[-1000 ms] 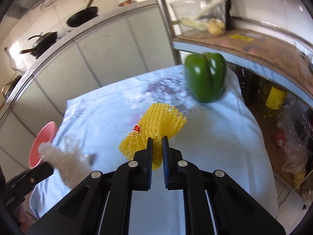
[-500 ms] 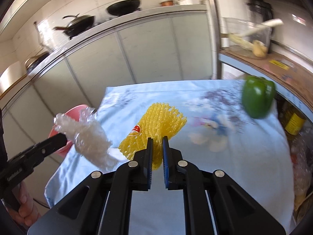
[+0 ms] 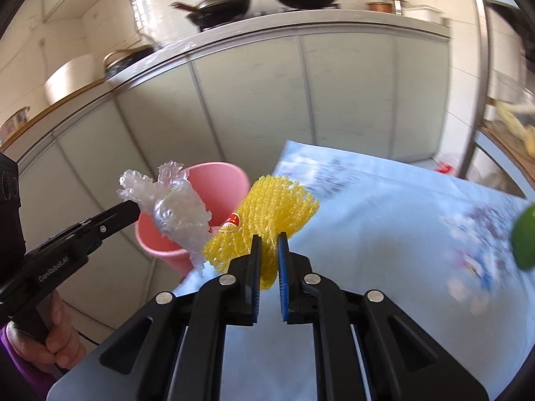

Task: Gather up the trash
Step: 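Carry the bubble wrap and yellow net over the pink bucket and open both tools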

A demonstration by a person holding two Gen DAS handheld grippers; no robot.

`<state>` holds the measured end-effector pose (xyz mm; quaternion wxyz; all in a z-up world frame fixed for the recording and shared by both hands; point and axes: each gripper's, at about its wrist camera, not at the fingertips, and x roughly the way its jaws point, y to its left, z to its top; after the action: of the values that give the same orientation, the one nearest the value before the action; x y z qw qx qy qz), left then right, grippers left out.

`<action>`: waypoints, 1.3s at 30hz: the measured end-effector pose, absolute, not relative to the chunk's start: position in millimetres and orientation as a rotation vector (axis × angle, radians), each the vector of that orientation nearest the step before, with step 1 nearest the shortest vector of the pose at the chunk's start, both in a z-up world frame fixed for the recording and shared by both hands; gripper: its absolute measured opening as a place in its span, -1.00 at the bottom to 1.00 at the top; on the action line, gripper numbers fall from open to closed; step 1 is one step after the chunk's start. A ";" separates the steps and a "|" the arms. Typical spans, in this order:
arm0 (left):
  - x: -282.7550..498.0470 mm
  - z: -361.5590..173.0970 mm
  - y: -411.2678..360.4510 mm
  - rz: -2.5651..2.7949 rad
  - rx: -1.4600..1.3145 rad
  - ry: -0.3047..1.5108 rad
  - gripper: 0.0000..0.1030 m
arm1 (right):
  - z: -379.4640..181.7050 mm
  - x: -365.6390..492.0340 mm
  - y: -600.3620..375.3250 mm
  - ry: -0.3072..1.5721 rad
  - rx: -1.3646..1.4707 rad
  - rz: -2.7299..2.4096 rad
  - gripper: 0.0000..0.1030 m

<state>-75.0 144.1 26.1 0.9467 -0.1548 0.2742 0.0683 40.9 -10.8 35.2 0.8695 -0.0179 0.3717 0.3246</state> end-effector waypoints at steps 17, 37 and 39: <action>-74.7 -13.7 221.8 0.394 -0.304 0.613 -0.89 | 2.9 65.6 109.3 0.871 -0.143 0.818 -0.81; -70.4 -42.4 235.4 0.441 -0.314 0.701 -0.76 | -28.3 83.2 127.1 0.978 -0.121 0.830 -0.49; -69.0 -41.6 235.4 0.441 -0.316 0.701 -0.73 | -28.1 84.3 125.4 0.974 -0.117 0.829 -0.47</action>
<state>-69.0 235.4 -41.6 0.9034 -0.1531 0.3390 0.2135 84.3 125.4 -28.1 0.8008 -0.0544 0.4541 0.3867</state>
